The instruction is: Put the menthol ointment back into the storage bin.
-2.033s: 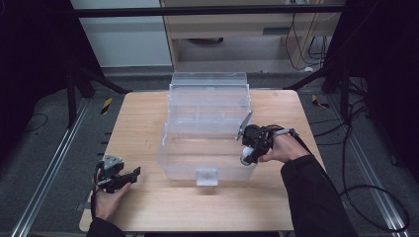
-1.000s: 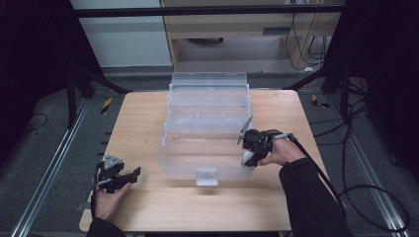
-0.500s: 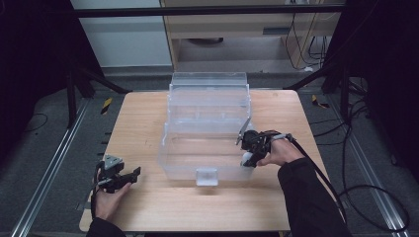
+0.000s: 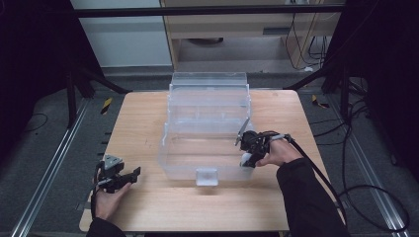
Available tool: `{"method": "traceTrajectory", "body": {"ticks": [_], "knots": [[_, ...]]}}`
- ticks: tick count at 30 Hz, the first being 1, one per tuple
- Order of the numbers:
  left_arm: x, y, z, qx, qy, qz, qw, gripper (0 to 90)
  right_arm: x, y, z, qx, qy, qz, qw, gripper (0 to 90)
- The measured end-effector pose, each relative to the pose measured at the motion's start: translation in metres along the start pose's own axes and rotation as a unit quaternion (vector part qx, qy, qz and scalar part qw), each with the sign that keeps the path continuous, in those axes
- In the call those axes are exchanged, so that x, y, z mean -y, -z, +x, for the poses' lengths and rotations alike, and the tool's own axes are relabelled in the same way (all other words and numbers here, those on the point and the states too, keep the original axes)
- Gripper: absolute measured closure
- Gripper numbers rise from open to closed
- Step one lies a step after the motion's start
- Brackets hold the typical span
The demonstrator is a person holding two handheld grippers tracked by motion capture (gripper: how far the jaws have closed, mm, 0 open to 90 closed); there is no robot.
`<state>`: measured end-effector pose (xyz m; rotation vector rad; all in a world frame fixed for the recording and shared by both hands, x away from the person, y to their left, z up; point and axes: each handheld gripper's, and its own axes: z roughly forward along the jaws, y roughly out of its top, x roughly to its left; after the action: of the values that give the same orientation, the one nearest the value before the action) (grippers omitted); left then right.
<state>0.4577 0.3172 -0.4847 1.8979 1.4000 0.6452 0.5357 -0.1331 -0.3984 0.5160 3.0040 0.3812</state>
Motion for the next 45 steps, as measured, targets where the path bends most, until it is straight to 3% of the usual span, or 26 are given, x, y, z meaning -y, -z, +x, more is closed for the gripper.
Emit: {"method": "traceTrajectory", "body": {"ticks": [19,34,41,45], "knots": [[0.0,0.0,0.0,0.0,0.0,0.0,1.0,29.7,0.001,-0.004,-0.002,-0.003,-0.006,0.004,1.0,49.5],[0.0,0.0,0.0,0.0,0.0,-0.001,1.0,29.7,0.003,0.008,-0.001,0.007,-0.018,-0.019,0.9996,46.6],[0.0,0.001,0.0,-0.001,0.0,-0.004,1.0,29.7,0.005,0.026,0.003,0.02,-0.036,-0.055,0.9976,40.6],[-0.001,0.002,-0.001,-0.001,0.001,-0.007,1.0,29.9,0.013,0.039,0.005,0.043,-0.056,-0.087,0.9937,34.9]]}}
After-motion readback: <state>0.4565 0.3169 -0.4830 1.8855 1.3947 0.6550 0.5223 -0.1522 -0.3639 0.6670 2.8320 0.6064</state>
